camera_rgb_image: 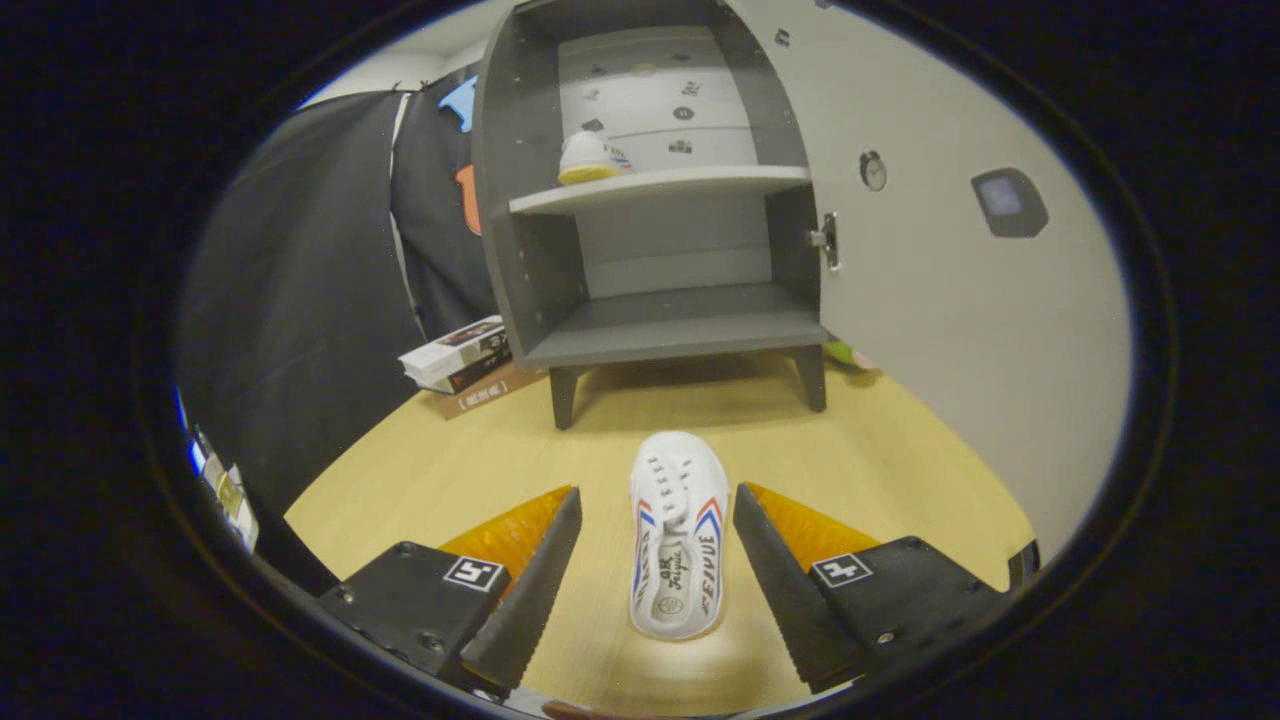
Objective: Open the shoe cabinet door, grab the shoes and put them into the shoe cabinet, then close the shoe cabinet door.
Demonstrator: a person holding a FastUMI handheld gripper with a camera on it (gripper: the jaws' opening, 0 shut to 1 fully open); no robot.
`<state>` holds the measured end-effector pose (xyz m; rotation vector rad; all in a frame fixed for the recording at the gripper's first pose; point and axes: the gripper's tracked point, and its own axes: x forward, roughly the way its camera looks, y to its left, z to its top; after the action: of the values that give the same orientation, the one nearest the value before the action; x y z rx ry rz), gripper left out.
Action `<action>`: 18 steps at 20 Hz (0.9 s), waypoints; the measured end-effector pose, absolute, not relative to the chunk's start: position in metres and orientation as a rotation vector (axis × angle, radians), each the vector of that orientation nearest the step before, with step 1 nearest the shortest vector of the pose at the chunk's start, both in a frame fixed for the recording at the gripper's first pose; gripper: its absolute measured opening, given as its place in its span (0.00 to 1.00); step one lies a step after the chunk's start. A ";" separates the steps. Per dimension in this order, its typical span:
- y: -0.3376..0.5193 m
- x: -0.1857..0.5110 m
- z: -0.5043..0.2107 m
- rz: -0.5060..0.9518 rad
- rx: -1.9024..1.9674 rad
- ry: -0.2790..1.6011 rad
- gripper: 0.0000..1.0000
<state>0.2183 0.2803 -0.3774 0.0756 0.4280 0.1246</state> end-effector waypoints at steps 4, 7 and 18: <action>0.285 0.229 -0.408 0.104 0.100 0.496 0.95; 0.288 0.233 -0.429 0.058 0.105 0.530 0.83; 0.302 0.235 -0.446 0.046 0.055 0.533 0.46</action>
<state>0.2353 0.3015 -0.4462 0.0551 0.5325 0.0465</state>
